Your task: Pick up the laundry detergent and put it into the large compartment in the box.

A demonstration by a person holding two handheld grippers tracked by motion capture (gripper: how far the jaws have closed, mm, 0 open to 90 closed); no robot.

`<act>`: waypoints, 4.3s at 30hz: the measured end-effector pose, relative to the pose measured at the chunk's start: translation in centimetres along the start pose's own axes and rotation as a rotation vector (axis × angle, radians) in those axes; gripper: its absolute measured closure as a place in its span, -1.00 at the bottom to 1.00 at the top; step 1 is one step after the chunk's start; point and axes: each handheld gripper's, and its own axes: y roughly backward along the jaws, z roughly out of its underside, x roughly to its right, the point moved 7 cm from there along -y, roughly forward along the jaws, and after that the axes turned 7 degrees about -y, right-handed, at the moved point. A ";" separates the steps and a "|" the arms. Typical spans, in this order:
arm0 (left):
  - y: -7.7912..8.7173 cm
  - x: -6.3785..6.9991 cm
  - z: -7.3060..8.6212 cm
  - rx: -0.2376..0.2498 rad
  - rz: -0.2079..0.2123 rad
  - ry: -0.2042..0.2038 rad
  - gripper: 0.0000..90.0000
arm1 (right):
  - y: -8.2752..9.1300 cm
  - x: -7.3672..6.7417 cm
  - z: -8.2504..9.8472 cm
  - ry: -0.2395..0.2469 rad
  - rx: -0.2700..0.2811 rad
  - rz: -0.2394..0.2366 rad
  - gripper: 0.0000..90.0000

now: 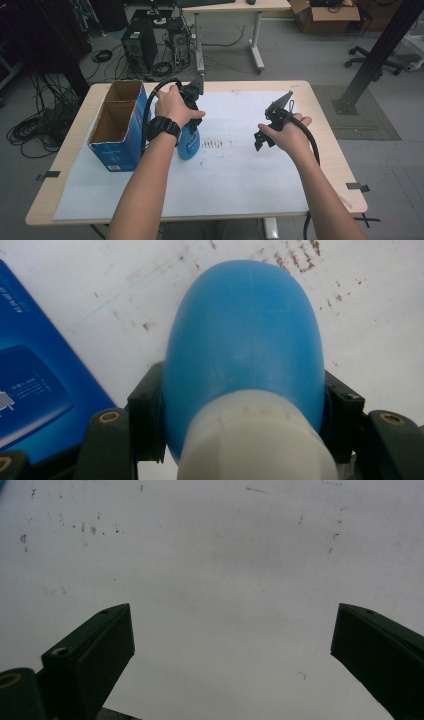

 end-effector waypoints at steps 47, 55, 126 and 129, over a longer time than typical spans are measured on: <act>17.8 -5.8 4.9 0.135 -0.054 0.161 -0.17 | 2.3 -1.9 -0.4 0.015 0.026 -0.016 -0.91; 18.9 -8.3 6.7 0.144 -0.049 0.237 -0.17 | 2.0 -1.8 -0.5 0.010 0.018 -0.018 -0.91; 1.7 -15.4 12.8 0.042 -0.006 0.479 -0.17 | -1.1 -1.9 -0.2 0.013 -0.023 -0.006 -0.91; 1.3 -15.4 12.8 0.034 -0.006 0.477 -0.17 | -1.2 -1.9 -0.2 0.013 -0.022 -0.004 -0.91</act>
